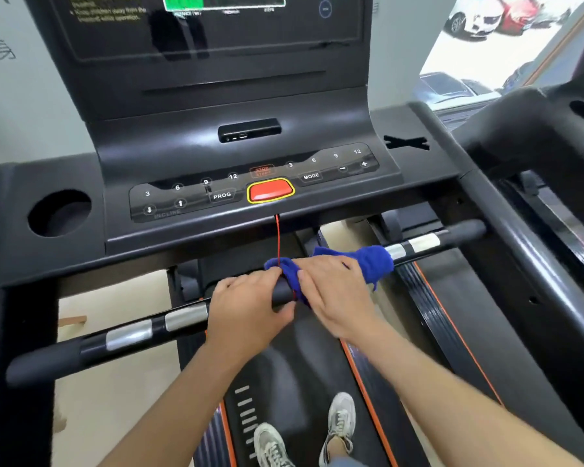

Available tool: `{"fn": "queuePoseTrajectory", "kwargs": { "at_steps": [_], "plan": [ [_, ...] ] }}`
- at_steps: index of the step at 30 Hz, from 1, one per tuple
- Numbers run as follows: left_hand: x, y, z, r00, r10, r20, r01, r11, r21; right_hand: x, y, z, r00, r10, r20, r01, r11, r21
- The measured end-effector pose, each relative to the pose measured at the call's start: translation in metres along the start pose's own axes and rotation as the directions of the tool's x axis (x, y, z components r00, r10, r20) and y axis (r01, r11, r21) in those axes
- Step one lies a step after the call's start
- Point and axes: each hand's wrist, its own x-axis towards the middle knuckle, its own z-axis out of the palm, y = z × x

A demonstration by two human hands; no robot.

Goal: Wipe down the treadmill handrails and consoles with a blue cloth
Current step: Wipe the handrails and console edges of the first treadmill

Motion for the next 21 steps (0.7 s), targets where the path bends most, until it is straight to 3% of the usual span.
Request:
{"fn": "queuePoseTrajectory", "kwargs": {
  "at_steps": [1, 3, 4, 6, 10, 12, 14, 16, 18, 21],
  "plan": [
    [0.001, -0.001, -0.002, 1.0, -0.005, 0.029, 0.005, 1.0, 0.012, 0.001, 0.026, -0.008, 0.999, -0.021, 0.044, 0.024, 0.996, -0.084],
    [0.003, -0.002, -0.004, 0.996, -0.017, 0.09, 0.012, 0.999, 0.047, 0.009, 0.067, -0.021, 0.985, 0.17, 0.024, -0.161, 0.962, -0.22],
    [0.002, -0.002, -0.002, 0.995, -0.013, 0.101, 0.004, 0.996, 0.088, 0.011, 0.073, -0.024, 0.962, 0.272, -0.003, -0.265, 0.932, -0.246],
    [0.003, -0.001, 0.001, 0.995, 0.014, 0.101, -0.032, 0.982, 0.186, 0.015, 0.046, -0.013, 0.946, 0.321, -0.039, -0.322, 0.922, -0.214],
    [0.015, 0.005, -0.003, 0.979, -0.082, 0.185, 0.038, 0.972, 0.23, 0.01, -0.026, 0.017, 0.964, 0.248, -0.097, -0.249, 0.968, -0.001],
    [0.019, 0.005, -0.005, 0.963, -0.099, 0.25, 0.038, 0.97, 0.239, 0.012, -0.008, 0.008, 0.997, 0.071, -0.02, -0.072, 0.996, -0.056],
    [0.019, 0.004, -0.007, 0.962, -0.104, 0.254, 0.036, 0.965, 0.261, 0.01, 0.042, -0.005, 1.0, -0.01, 0.014, 0.012, 0.986, -0.164],
    [0.018, 0.005, -0.007, 0.956, -0.1, 0.275, 0.021, 0.961, 0.275, 0.011, 0.094, -0.027, 0.991, 0.136, -0.011, -0.132, 0.94, -0.316],
    [0.019, 0.005, -0.008, 0.956, -0.094, 0.277, 0.013, 0.959, 0.282, 0.015, 0.105, -0.042, 0.956, 0.283, 0.073, -0.235, 0.893, -0.383],
    [0.019, 0.005, -0.007, 0.956, -0.108, 0.274, 0.024, 0.956, 0.291, 0.02, 0.037, -0.019, 0.926, 0.363, 0.101, -0.341, 0.922, -0.181]
  ]
}}
